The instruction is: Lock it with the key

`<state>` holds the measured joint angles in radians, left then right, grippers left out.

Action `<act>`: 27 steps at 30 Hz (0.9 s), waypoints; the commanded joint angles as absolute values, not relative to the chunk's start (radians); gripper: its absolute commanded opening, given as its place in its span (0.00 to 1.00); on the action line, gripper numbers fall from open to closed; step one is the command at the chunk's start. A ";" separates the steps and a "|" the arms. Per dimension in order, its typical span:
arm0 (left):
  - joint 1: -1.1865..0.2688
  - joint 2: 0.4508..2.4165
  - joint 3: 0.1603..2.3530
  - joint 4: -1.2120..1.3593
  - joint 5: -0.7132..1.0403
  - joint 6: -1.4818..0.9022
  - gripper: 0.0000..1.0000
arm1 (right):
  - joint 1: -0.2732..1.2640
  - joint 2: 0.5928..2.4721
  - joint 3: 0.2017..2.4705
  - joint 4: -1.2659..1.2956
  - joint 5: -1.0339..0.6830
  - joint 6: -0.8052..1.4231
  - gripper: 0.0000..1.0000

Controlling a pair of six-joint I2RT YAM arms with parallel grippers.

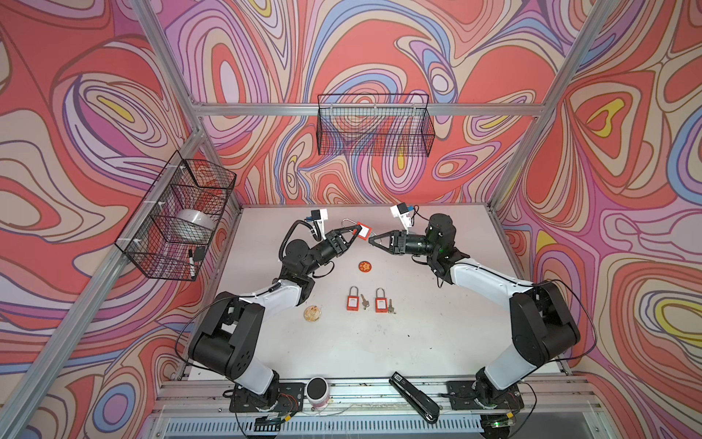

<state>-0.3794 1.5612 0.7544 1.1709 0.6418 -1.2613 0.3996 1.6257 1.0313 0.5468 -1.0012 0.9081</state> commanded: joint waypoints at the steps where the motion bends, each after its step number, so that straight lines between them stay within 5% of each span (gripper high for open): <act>1: -0.358 1.534 0.756 1.270 0.603 -1.265 0.00 | 0.378 1.581 0.981 0.532 -0.994 0.919 0.00; 20: -0.349 1.554 0.763 1.261 0.620 -1.265 0.00 | 0.302 1.445 0.861 0.405 -0.982 0.844 0.00; 27: -0.359 1.604 0.776 1.053 0.696 -1.196 0.00 | 0.209 1.365 0.797 0.223 -0.886 0.775 0.00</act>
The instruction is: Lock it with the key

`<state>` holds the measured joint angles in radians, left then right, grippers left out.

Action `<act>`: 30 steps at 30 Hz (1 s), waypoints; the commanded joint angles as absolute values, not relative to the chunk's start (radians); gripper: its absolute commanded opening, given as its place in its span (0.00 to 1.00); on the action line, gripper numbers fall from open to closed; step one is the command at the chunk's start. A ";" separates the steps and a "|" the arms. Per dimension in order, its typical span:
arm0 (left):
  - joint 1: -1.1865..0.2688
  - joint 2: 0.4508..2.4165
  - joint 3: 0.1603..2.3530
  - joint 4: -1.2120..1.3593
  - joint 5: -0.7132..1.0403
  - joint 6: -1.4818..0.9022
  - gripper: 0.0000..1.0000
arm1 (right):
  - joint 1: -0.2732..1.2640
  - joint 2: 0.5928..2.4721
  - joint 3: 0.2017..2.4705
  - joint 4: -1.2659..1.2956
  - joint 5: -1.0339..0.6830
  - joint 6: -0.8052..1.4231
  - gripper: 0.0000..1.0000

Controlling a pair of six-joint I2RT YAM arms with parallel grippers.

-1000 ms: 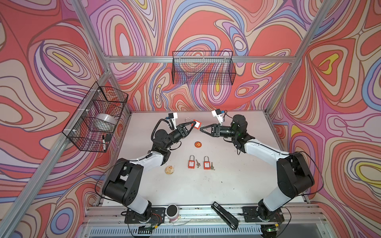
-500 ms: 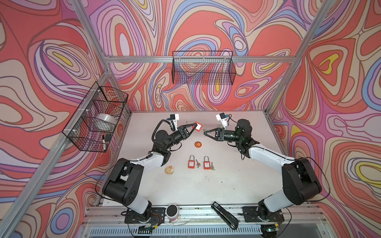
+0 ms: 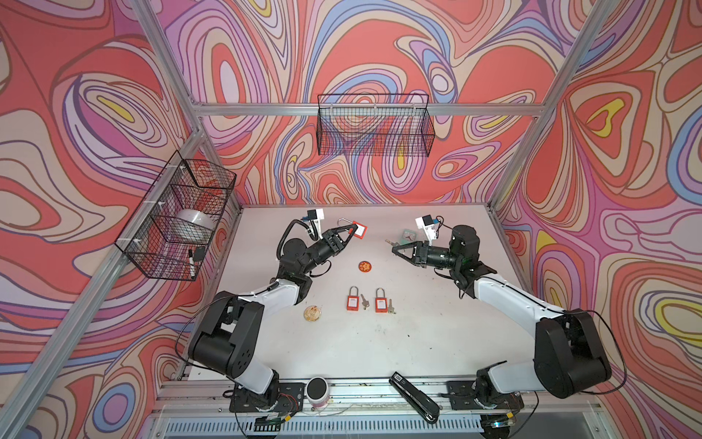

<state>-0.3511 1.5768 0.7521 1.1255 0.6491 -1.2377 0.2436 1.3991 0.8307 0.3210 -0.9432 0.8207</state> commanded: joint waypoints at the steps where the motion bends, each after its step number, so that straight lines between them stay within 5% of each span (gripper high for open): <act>1: -0.365 1.610 0.780 1.007 0.706 -1.178 0.00 | 0.192 1.357 0.784 0.207 -0.879 0.778 0.00; 13: -0.565 1.727 1.052 0.202 0.718 -0.766 0.00 | 0.090 1.222 0.707 -0.078 -0.746 0.702 0.00; 30: -0.728 1.957 1.281 -0.124 0.745 -0.684 0.00 | -0.014 1.112 0.622 -0.161 -0.723 0.680 0.00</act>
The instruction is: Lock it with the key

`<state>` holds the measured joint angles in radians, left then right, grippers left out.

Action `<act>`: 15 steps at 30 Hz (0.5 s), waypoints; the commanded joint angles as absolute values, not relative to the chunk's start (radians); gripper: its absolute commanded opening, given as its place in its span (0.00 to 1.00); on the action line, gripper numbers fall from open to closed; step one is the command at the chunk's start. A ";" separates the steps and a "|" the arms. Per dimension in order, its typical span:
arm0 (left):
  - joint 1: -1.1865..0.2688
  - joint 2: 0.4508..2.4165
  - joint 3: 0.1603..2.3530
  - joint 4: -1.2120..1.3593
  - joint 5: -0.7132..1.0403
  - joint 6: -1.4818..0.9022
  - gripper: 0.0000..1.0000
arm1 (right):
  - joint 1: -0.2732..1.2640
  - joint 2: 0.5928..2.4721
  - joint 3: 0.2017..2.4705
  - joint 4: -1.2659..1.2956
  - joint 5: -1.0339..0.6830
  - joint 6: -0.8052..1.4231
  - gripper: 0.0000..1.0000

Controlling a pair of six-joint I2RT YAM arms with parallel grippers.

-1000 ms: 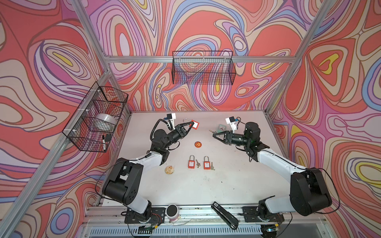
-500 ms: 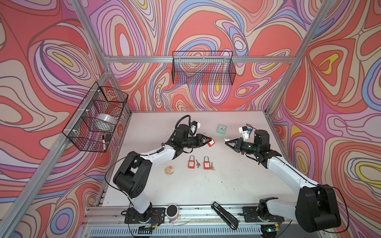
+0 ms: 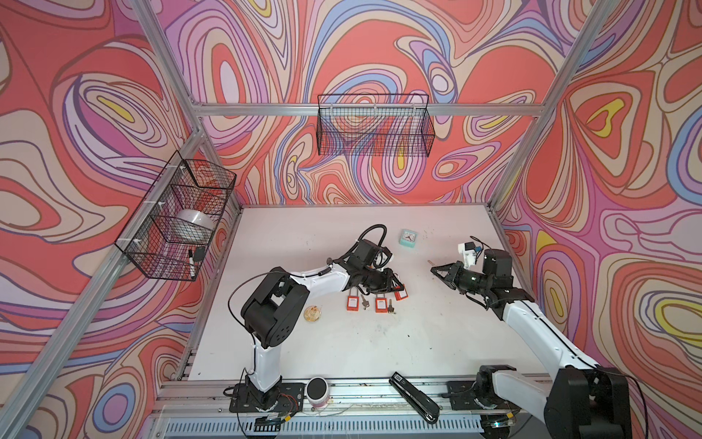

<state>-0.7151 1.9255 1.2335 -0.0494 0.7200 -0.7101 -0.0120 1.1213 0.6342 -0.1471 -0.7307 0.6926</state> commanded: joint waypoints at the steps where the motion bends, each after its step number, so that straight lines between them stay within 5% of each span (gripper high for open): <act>1: -0.732 1.972 1.301 -0.143 0.746 -0.680 0.00 | -0.014 1.108 0.620 -0.161 -0.723 0.680 0.00; 15: -0.756 2.107 1.454 -0.325 0.763 -0.655 0.00 | -0.014 1.116 0.621 -0.154 -0.721 0.676 0.00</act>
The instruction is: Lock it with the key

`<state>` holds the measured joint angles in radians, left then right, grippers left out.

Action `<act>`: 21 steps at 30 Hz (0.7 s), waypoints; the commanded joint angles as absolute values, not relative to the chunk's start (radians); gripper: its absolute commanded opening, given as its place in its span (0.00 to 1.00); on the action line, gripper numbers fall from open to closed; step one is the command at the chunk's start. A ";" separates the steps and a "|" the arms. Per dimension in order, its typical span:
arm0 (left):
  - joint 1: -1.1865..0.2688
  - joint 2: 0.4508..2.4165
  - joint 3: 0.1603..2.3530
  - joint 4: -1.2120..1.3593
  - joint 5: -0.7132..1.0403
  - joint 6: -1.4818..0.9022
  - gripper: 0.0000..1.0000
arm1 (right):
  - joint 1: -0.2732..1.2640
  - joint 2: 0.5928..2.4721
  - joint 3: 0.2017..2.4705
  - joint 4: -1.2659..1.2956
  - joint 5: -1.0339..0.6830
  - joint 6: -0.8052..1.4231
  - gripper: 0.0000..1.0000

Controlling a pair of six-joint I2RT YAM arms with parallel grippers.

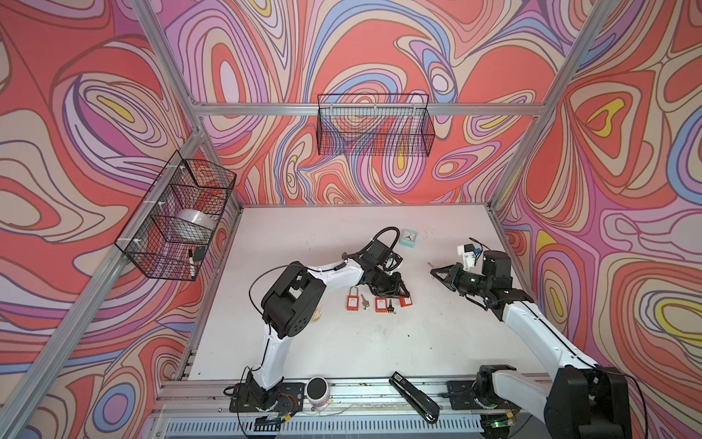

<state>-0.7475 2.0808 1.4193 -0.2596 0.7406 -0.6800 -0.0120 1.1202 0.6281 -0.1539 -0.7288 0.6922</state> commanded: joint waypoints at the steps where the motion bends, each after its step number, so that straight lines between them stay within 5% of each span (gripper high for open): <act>1: -0.758 2.112 1.460 -0.327 0.766 -0.654 0.00 | -0.014 1.115 0.620 -0.154 -0.721 0.675 0.00; 21: -0.760 2.204 1.543 -0.398 0.789 -0.657 0.01 | -0.014 1.150 0.622 -0.148 -0.725 0.664 0.00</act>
<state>-0.7540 2.1834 1.5093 -0.3672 0.7650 -0.6727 -0.0120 1.1427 0.6281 -0.1532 -0.7288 0.6811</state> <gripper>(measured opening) 0.213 0.052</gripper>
